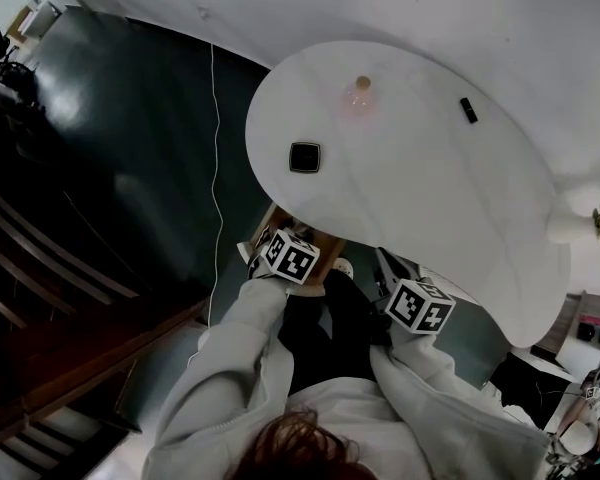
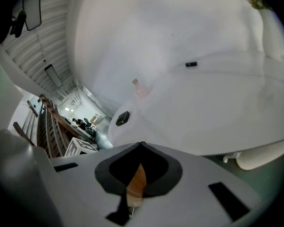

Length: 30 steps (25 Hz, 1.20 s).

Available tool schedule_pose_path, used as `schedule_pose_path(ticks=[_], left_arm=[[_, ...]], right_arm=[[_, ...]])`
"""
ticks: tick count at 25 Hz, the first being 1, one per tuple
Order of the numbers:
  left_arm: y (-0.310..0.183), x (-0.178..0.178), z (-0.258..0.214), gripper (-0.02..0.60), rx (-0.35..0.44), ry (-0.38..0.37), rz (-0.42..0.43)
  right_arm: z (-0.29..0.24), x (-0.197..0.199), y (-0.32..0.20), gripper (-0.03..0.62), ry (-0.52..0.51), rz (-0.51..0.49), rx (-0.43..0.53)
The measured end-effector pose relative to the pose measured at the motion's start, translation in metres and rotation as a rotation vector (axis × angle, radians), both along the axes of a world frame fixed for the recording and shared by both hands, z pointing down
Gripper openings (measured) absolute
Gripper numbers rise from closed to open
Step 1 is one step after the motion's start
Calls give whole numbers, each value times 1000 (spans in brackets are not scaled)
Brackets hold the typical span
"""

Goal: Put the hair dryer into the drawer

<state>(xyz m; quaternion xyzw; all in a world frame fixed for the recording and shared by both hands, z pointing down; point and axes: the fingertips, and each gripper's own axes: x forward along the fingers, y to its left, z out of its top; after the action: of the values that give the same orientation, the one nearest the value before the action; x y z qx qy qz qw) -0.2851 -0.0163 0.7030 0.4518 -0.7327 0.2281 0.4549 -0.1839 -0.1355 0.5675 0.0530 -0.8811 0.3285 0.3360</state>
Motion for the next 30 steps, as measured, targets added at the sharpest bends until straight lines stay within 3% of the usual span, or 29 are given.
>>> schedule_pose_path(ticks=[12,17,23,30], left_arm=[[-12,-8,17,232,55,-88,-63],[-22,-11,31,232,118,-54,-162],[-23,-14,54,232,81,-78,-191],[-13,-26,81,232,71,-44,-315]], right_arm=[[9,15,-8,49,47,27,-7],[13,21,-6,49,69,18,-9],[21,35,-7,49,119,18,-9],[33,43,-9,49,170,28,-17]])
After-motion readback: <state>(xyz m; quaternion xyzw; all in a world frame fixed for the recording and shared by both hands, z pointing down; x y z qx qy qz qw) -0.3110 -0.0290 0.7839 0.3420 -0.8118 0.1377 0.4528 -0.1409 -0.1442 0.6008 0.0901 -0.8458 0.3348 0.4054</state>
